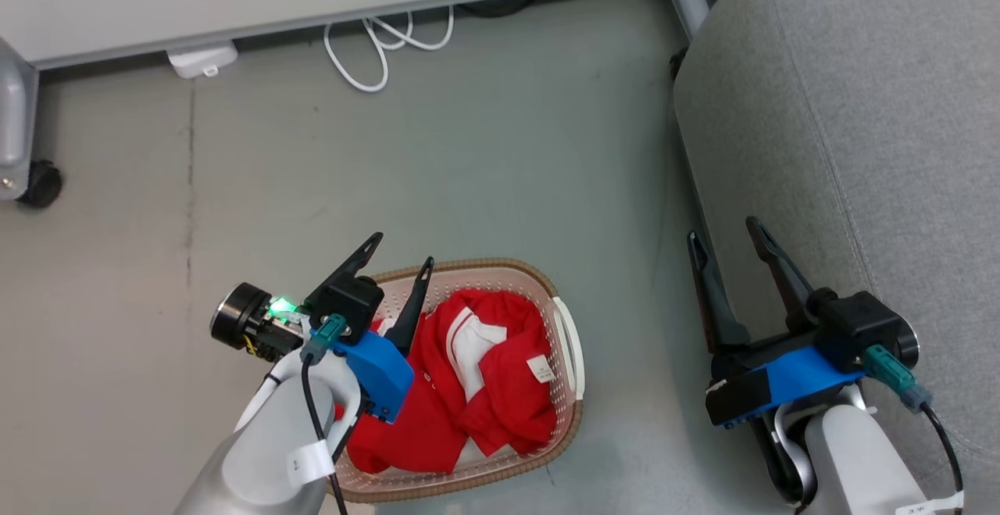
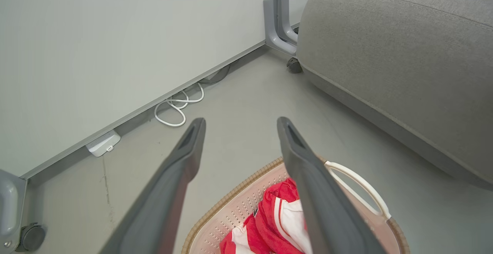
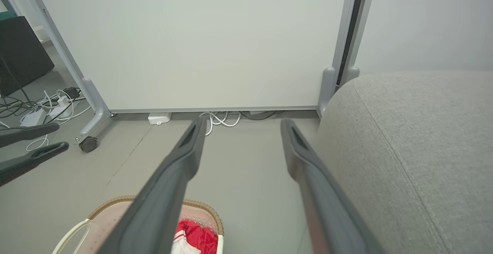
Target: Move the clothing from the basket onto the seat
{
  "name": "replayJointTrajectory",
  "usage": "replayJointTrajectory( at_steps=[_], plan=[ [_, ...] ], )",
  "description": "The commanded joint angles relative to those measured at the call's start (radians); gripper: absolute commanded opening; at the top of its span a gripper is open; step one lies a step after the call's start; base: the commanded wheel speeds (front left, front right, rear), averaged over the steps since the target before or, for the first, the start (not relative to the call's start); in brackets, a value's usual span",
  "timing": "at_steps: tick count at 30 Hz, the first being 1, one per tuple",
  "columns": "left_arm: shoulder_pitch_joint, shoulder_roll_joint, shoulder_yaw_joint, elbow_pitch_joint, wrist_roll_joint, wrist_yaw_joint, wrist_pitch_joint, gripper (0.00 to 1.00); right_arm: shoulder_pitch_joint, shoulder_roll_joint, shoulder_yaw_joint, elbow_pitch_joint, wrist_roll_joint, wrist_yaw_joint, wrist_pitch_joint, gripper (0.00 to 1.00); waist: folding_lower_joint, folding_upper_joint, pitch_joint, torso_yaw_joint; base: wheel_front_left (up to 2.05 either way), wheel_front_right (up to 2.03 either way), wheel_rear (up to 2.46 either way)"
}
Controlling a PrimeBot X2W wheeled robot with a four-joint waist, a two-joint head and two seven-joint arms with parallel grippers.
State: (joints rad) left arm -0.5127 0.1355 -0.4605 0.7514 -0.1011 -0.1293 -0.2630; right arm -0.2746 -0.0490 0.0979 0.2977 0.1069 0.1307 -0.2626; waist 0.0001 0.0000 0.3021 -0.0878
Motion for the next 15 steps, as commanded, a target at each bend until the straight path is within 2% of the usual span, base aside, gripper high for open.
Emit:
replayJointTrajectory(
  at_steps=[1,7,15],
  plan=[
    [-0.033,0.009,-0.020,0.016,-0.013,-0.002,-0.003,1.00,-0.018,-0.003,0.002,-0.009,0.005,0.000,-0.003,1.00,-0.0001,0.0000,0.066,-0.032,0.00,0.00,0.00],
    [-0.133,0.021,-0.133,0.120,-0.064,-0.002,-0.003,1.00,-0.065,-0.002,0.014,-0.034,0.014,0.000,-0.004,1.00,-0.0001,0.0000,0.167,-0.055,0.00,0.00,0.00],
    [-0.274,0.027,-0.305,0.334,-0.077,-0.002,0.006,1.00,-0.121,-0.002,0.018,-0.068,0.014,0.000,-0.004,1.00,-0.0001,0.0000,0.297,-0.071,0.00,0.00,0.00]
  ],
)
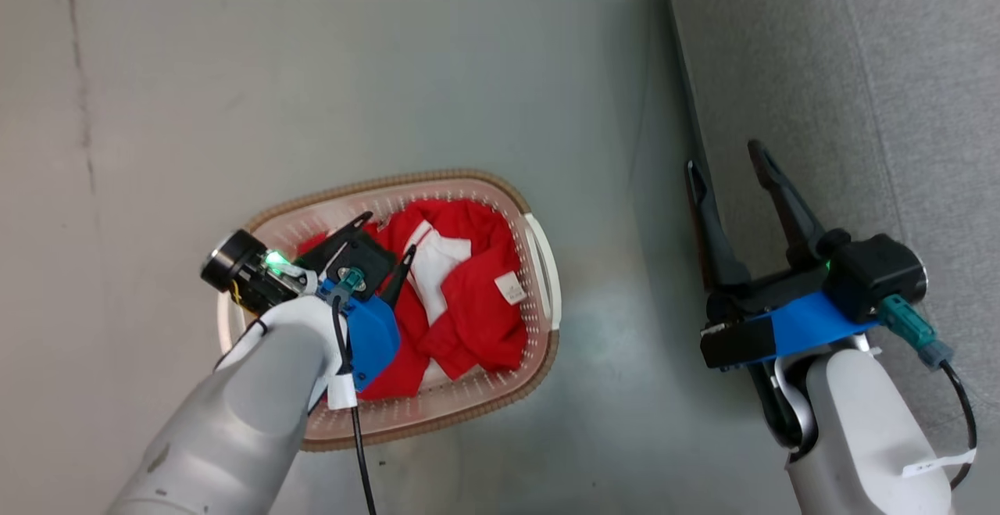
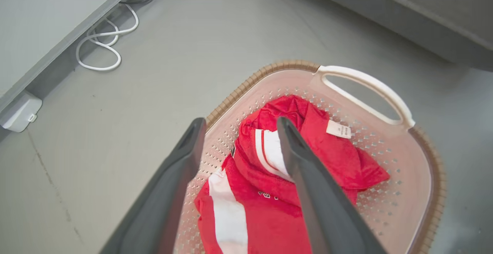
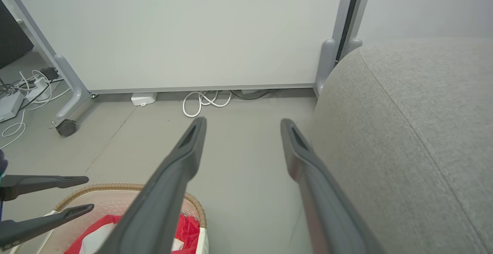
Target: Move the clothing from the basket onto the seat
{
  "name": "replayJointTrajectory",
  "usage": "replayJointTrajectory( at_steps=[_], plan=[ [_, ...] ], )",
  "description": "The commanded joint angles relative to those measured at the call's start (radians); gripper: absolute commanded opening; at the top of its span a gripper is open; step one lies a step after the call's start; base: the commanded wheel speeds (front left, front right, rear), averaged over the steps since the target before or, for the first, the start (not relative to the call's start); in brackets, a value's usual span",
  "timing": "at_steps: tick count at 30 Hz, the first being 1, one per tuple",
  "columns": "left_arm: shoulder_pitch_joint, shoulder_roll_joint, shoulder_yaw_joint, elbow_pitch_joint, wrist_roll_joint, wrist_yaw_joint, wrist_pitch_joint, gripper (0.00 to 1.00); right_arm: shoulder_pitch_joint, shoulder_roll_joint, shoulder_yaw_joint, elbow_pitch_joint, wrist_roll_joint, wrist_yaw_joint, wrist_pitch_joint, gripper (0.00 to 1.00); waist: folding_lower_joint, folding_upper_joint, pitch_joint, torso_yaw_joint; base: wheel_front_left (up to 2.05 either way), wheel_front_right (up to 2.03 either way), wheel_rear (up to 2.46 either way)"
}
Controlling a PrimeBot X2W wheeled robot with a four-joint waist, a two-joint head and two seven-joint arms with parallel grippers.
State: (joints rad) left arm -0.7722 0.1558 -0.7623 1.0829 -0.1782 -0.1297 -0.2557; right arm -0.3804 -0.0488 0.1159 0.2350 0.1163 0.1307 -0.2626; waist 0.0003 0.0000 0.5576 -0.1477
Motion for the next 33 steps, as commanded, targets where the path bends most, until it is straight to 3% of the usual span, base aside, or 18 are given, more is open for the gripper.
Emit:
replayJointTrajectory(
  at_steps=[1,9,20,27,33],
  plan=[
    [-0.032,0.006,-0.024,0.023,0.002,-0.001,0.001,1.00,-0.021,-0.003,0.000,-0.009,0.003,0.000,-0.003,1.00,-0.0003,0.0000,0.057,-0.013,0.00,0.00,0.00],
    [-0.127,0.018,-0.210,0.147,0.019,-0.001,0.091,1.00,-0.067,-0.003,-0.008,-0.040,-0.007,0.000,-0.003,1.00,-0.0003,0.0000,0.170,-0.019,0.00,0.00,0.00],
    [-0.212,0.061,-0.456,0.170,-0.048,-0.001,0.231,1.00,-0.111,-0.003,-0.002,-0.120,-0.007,0.000,-0.003,1.00,-0.0003,0.0000,0.319,-0.041,0.00,0.00,0.00],
    [-0.269,0.103,-0.512,0.159,-0.048,-0.001,0.296,1.00,-0.109,-0.002,0.002,-0.214,-0.016,0.000,-0.003,1.00,-0.0003,0.0000,0.414,-0.063,0.00,0.00,0.00],
    [-0.294,0.122,-0.521,0.157,0.028,-0.001,0.342,1.00,-0.090,-0.002,0.004,-0.283,-0.030,0.000,-0.003,1.00,-0.0003,0.0000,0.470,-0.077,0.00,0.00,0.00]
  ],
)
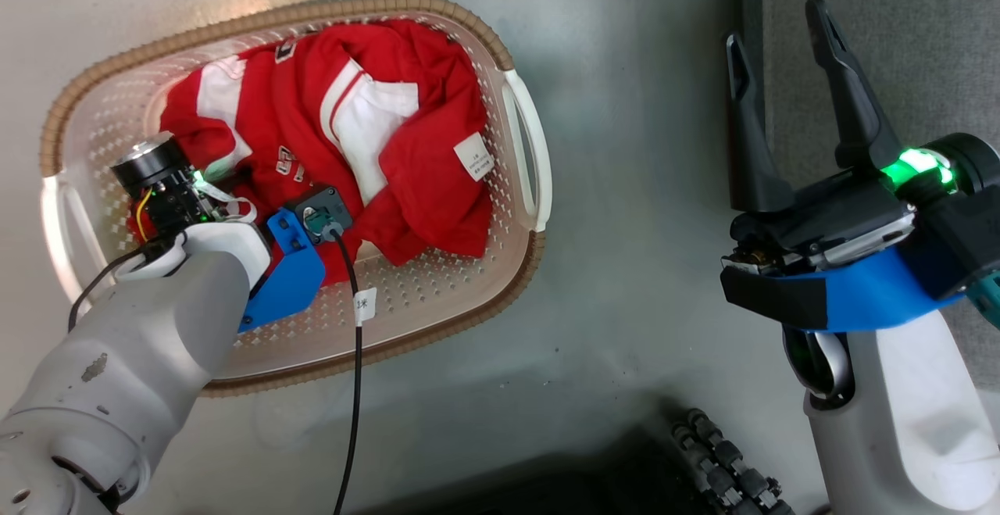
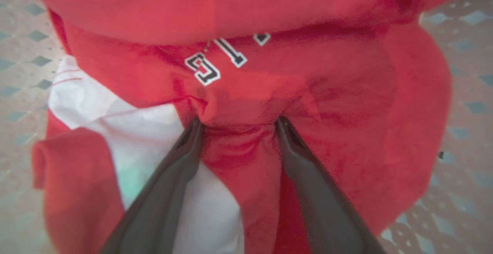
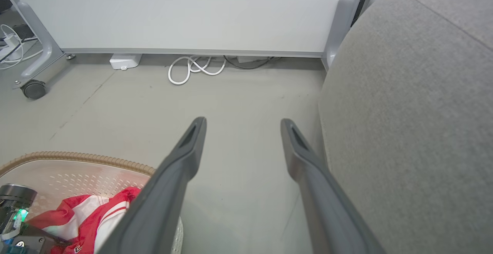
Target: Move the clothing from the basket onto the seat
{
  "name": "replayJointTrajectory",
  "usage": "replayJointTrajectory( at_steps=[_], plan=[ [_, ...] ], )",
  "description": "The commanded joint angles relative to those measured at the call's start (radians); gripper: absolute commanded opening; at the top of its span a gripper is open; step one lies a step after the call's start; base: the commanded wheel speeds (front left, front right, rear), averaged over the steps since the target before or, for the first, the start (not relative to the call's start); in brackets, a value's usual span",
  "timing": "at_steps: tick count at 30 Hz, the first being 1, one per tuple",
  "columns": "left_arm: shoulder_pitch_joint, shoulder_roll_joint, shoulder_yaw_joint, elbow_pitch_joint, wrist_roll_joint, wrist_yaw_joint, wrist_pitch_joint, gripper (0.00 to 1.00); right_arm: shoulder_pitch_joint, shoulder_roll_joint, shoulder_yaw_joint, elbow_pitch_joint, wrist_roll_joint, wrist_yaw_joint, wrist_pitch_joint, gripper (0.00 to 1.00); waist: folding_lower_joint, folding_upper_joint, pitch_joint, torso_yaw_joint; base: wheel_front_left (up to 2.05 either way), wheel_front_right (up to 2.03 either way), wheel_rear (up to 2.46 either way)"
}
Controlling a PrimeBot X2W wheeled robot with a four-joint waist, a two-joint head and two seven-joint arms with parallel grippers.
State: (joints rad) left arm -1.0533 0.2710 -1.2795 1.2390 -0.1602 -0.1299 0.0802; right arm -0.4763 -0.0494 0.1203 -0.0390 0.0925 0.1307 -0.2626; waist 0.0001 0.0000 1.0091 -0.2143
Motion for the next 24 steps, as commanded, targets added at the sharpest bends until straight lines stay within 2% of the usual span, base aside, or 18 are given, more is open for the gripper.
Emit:
replayJointTrajectory(
  at_steps=[1,8,10,17,24],
  plan=[
    [-0.017,0.007,-0.003,0.001,0.025,-0.001,0.009,1.00,0.007,-0.002,-0.001,-0.018,-0.007,0.000,-0.003,1.00,-0.0001,0.0000,0.024,-0.011,0.00,0.00,0.00],
    [-0.021,-0.013,-0.004,0.011,0.060,-0.001,0.049,1.00,0.025,-0.002,-0.009,-0.064,-0.019,0.000,-0.003,1.00,-0.0001,0.0000,0.043,-0.007,0.00,0.00,0.00],
    [-0.024,-0.021,-0.004,0.014,0.062,-0.001,0.060,0.00,0.028,-0.002,-0.010,-0.069,-0.022,0.000,-0.003,1.00,-0.0001,0.0000,0.043,-0.005,0.00,0.00,0.00],
    [-0.013,-0.056,-0.004,0.016,0.054,-0.001,0.071,0.00,0.027,-0.002,-0.015,-0.064,-0.026,0.000,-0.003,1.00,-0.0001,0.0000,0.033,0.006,0.00,0.00,0.00],
    [0.000,-0.094,-0.004,0.021,0.013,-0.001,0.019,0.00,0.006,-0.002,-0.022,-0.046,-0.039,0.000,-0.003,1.00,-0.0001,0.0000,-0.017,0.032,0.00,0.00,0.00]
  ],
)
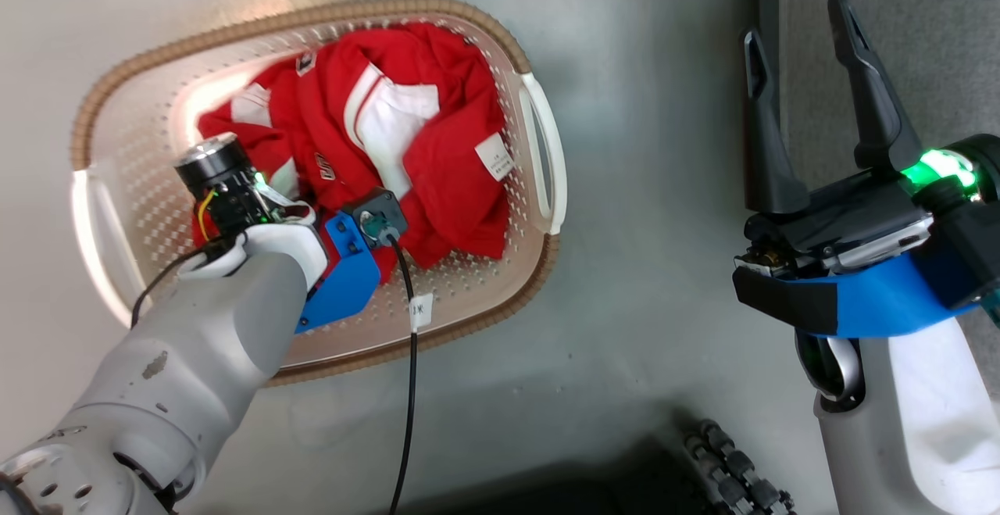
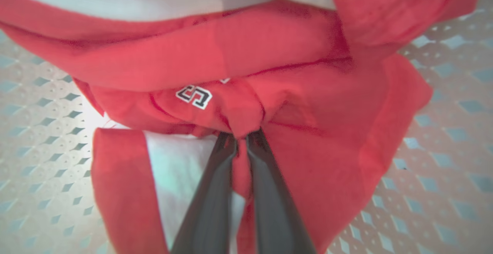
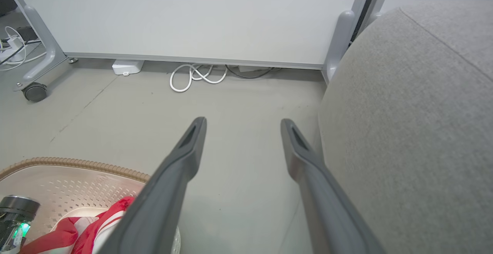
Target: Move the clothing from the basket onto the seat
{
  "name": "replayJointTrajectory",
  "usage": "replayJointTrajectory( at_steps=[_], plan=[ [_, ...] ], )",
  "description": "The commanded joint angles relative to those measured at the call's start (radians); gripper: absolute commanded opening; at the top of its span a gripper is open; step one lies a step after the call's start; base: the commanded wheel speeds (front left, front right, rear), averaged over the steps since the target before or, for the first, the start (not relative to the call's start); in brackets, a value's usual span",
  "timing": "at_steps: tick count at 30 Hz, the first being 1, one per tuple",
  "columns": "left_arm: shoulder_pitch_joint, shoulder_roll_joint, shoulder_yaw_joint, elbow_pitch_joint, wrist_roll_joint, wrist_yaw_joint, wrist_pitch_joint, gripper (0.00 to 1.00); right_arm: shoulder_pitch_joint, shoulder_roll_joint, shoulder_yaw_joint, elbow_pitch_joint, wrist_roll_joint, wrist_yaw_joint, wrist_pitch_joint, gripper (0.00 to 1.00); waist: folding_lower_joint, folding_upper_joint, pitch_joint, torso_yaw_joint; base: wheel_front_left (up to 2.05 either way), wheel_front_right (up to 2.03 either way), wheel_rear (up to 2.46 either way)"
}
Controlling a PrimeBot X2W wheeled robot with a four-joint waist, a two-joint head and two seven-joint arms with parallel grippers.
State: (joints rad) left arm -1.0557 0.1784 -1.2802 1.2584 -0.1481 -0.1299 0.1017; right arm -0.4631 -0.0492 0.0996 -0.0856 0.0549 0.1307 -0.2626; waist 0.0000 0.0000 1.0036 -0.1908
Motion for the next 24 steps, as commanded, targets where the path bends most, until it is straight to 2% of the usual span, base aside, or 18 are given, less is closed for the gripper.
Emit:
replayJointTrajectory(
  at_steps=[1,4,24],
  plan=[
    [0.004,-0.004,-0.003,0.002,-0.002,-0.001,-0.013,0.00,-0.008,-0.002,-0.002,0.005,-0.004,0.000,-0.003,1.00,0.0000,0.0000,-0.023,0.014,0.00,0.00,0.00],
    [0.002,0.001,-0.003,-0.008,-0.044,-0.001,-0.067,0.00,-0.003,-0.002,-0.005,0.023,-0.012,0.000,-0.003,1.00,0.0000,0.0000,-0.063,0.030,0.00,0.00,0.00],
    [0.072,-0.072,0.040,-0.006,-0.252,-0.001,-0.324,0.00,0.062,-0.003,-0.033,0.136,-0.062,0.000,-0.003,1.00,0.0000,0.0000,-0.384,0.151,0.00,0.00,0.00]
  ],
)
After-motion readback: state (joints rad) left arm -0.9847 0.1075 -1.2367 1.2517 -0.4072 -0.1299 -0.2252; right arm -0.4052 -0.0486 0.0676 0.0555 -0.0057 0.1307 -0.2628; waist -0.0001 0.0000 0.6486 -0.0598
